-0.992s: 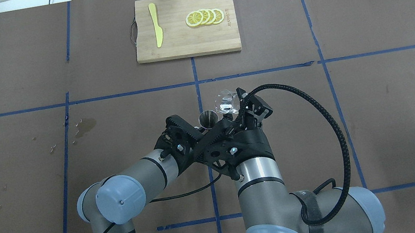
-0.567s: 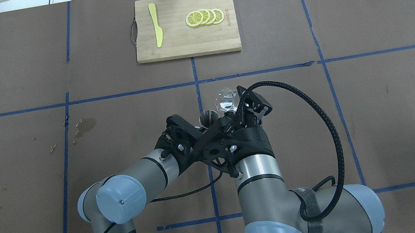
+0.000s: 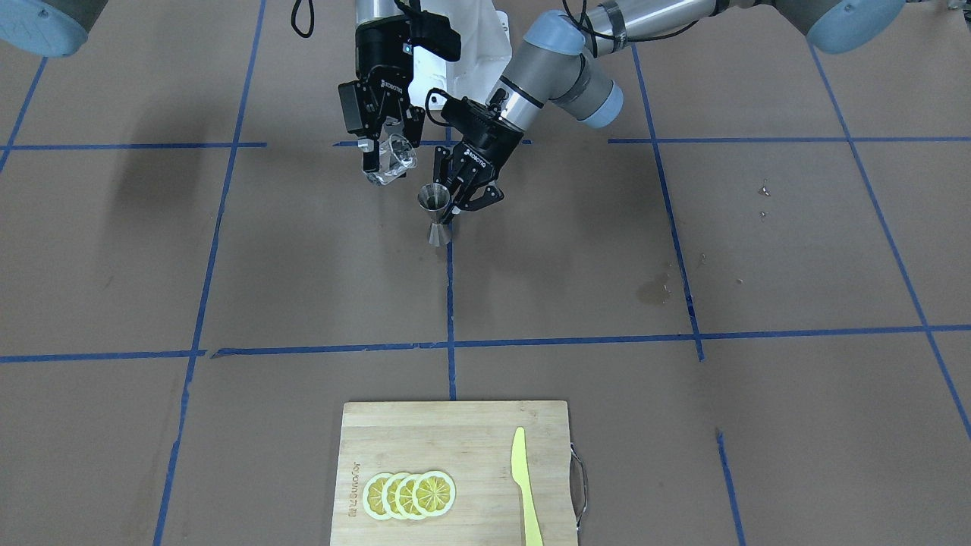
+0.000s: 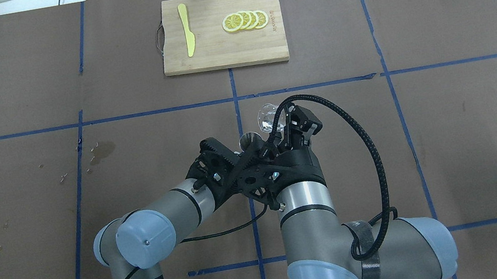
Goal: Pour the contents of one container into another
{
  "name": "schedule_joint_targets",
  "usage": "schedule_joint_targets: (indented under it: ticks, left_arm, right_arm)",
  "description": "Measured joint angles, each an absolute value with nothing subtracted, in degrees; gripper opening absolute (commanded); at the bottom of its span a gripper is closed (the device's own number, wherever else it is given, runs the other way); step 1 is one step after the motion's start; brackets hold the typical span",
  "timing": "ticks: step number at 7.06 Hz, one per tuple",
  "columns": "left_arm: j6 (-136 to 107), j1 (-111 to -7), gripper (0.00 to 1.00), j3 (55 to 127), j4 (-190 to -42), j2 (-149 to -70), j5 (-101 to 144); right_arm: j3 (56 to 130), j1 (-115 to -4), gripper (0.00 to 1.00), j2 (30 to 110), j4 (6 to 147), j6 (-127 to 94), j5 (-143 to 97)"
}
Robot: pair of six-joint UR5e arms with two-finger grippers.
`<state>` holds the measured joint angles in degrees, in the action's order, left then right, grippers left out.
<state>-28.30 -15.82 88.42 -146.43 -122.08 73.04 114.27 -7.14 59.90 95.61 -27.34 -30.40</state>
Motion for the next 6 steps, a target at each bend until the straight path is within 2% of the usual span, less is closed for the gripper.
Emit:
schedule_joint_targets:
  ticks: [6]
  left_arm:
    - [-28.47, -15.59, 0.0, 88.42, -146.42, -122.34, 72.89]
  right_arm:
    - [112.65, -7.21, 0.0, 57.26, 99.49, -23.77, -30.57]
